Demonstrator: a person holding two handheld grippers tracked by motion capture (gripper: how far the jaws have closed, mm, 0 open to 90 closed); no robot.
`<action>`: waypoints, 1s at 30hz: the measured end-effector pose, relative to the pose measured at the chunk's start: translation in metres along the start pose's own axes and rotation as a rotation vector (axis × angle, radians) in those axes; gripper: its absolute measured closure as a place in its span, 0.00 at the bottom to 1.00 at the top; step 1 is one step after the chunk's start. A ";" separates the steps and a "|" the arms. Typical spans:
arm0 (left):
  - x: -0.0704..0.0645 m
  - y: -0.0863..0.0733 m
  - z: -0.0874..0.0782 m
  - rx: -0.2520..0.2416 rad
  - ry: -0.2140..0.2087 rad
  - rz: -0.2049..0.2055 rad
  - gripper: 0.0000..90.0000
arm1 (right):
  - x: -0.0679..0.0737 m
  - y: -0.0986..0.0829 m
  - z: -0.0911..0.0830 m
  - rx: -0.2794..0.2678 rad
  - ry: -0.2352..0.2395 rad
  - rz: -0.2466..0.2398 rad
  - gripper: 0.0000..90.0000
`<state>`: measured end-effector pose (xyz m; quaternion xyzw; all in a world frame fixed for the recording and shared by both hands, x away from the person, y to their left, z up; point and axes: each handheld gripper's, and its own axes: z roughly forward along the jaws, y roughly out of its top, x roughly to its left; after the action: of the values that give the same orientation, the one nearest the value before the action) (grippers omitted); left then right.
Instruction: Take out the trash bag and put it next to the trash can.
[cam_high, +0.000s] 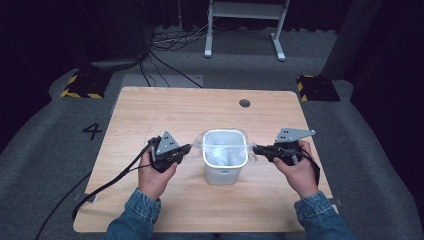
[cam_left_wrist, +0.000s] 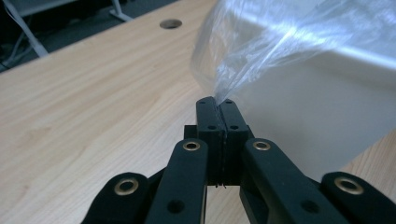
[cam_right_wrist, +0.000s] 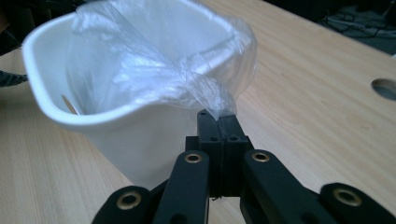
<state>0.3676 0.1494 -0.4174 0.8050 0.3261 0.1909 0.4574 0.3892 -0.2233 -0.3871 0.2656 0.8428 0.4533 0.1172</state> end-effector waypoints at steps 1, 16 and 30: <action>0.000 -0.001 0.002 0.006 -0.007 0.000 0.99 | -0.001 -0.003 0.004 0.005 0.005 0.007 1.00; -0.010 -0.005 -0.002 0.029 -0.004 0.030 0.98 | 0.035 -0.009 -0.040 -0.046 -0.181 -0.020 0.65; -0.009 -0.007 -0.013 0.007 -0.012 0.011 0.97 | 0.067 -0.017 -0.026 0.044 -0.094 -0.028 0.96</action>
<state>0.3513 0.1534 -0.4169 0.8095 0.3198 0.1875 0.4553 0.3164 -0.2125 -0.3839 0.2771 0.8497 0.4200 0.1574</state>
